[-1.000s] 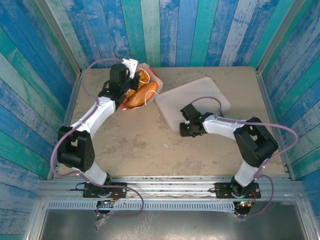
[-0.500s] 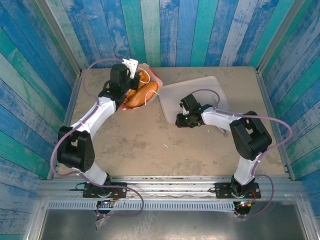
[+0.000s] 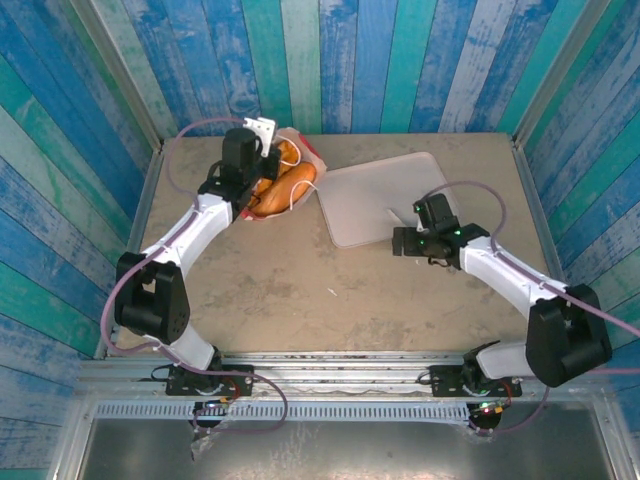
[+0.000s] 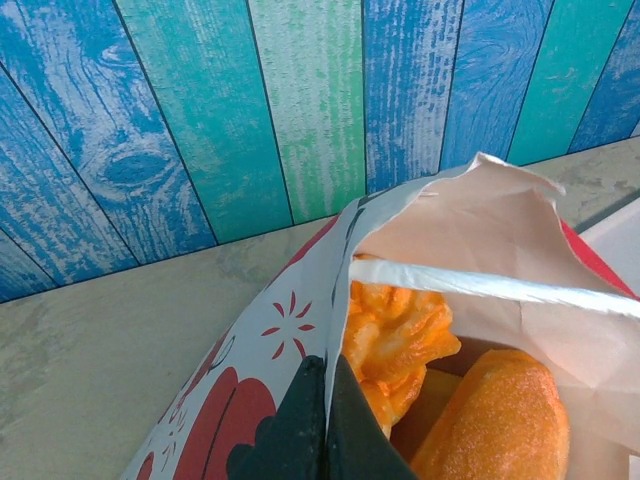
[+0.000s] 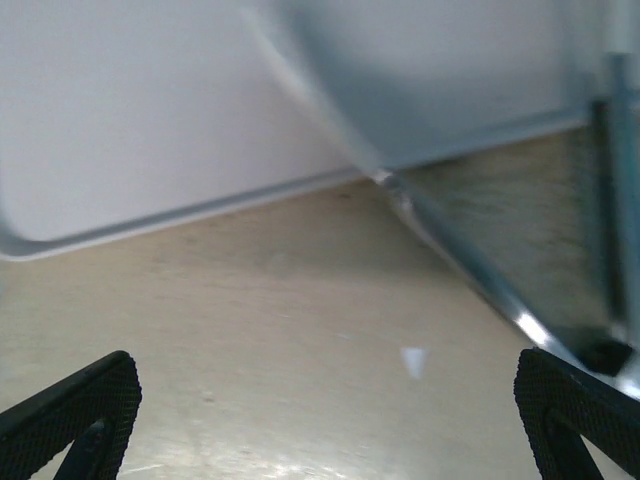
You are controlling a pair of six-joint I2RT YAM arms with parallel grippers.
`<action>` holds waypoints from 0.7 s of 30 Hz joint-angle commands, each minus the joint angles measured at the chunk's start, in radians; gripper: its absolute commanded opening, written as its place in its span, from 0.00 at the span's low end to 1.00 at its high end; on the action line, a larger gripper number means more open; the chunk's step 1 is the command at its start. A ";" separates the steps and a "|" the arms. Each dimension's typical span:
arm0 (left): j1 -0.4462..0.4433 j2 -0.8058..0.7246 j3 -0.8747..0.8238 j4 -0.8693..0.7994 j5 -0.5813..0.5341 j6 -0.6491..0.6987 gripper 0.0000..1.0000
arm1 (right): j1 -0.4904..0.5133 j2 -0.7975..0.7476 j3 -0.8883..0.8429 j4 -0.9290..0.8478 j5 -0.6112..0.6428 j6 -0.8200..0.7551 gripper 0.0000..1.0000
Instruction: Take the fake bread out of the paper bag
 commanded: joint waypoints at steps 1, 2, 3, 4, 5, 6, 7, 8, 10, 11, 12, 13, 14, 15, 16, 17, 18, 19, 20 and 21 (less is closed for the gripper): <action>-0.006 -0.015 0.053 -0.014 -0.017 -0.020 0.00 | -0.026 -0.017 -0.016 -0.071 0.120 -0.029 1.00; -0.007 -0.016 0.056 -0.018 -0.016 -0.023 0.00 | -0.041 -0.011 -0.016 -0.076 0.123 -0.035 1.00; -0.006 -0.016 0.059 -0.018 -0.014 -0.029 0.00 | -0.061 0.001 -0.016 -0.079 0.117 -0.042 1.00; -0.007 -0.016 0.059 -0.017 -0.010 -0.032 0.00 | -0.081 0.016 -0.015 -0.080 0.110 -0.051 1.00; -0.006 -0.015 0.058 -0.016 -0.008 -0.036 0.00 | -0.093 0.033 -0.009 -0.083 0.107 -0.056 1.00; -0.007 -0.013 0.058 -0.015 -0.006 -0.038 0.00 | -0.106 0.055 -0.003 -0.086 0.101 -0.067 1.00; -0.007 -0.011 0.060 -0.015 -0.005 -0.041 0.00 | -0.115 0.076 0.005 -0.085 0.095 -0.078 1.00; -0.007 -0.010 0.060 -0.015 -0.003 -0.043 0.00 | -0.121 0.096 0.011 -0.085 0.092 -0.088 1.00; -0.006 -0.010 0.058 -0.014 0.000 -0.047 0.00 | -0.135 0.148 0.032 -0.087 0.076 -0.116 1.00; -0.007 -0.010 0.059 -0.013 0.000 -0.048 0.00 | -0.140 0.171 0.042 -0.089 0.065 -0.129 1.00; -0.007 -0.009 0.059 -0.015 -0.001 -0.048 0.00 | -0.143 0.194 0.053 -0.091 0.056 -0.139 1.00; -0.007 -0.008 0.058 -0.015 -0.002 -0.048 0.00 | -0.146 0.219 0.066 -0.096 0.050 -0.150 1.00; -0.007 -0.008 0.060 -0.017 -0.005 -0.048 0.00 | -0.147 0.241 0.079 -0.103 0.053 -0.154 1.00; -0.007 -0.009 0.060 -0.017 -0.006 -0.048 0.00 | -0.148 0.266 0.094 -0.110 0.061 -0.156 1.00; -0.007 -0.009 0.058 -0.017 -0.006 -0.048 0.00 | -0.151 0.287 0.107 -0.112 0.066 -0.156 1.00; -0.006 -0.008 0.058 -0.018 -0.007 -0.047 0.00 | -0.153 0.306 0.118 -0.113 0.067 -0.156 1.00; -0.007 -0.008 0.058 -0.020 -0.007 -0.046 0.00 | -0.157 0.326 0.130 -0.113 0.069 -0.156 1.00; -0.007 -0.008 0.059 -0.021 -0.009 -0.046 0.00 | -0.159 0.344 0.142 -0.112 0.069 -0.157 1.00; -0.007 -0.008 0.059 -0.023 -0.011 -0.046 0.00 | -0.162 0.356 0.152 -0.113 0.071 -0.158 1.00; -0.007 -0.010 0.059 -0.023 -0.011 -0.046 0.00 | -0.163 0.373 0.163 -0.113 0.069 -0.161 1.00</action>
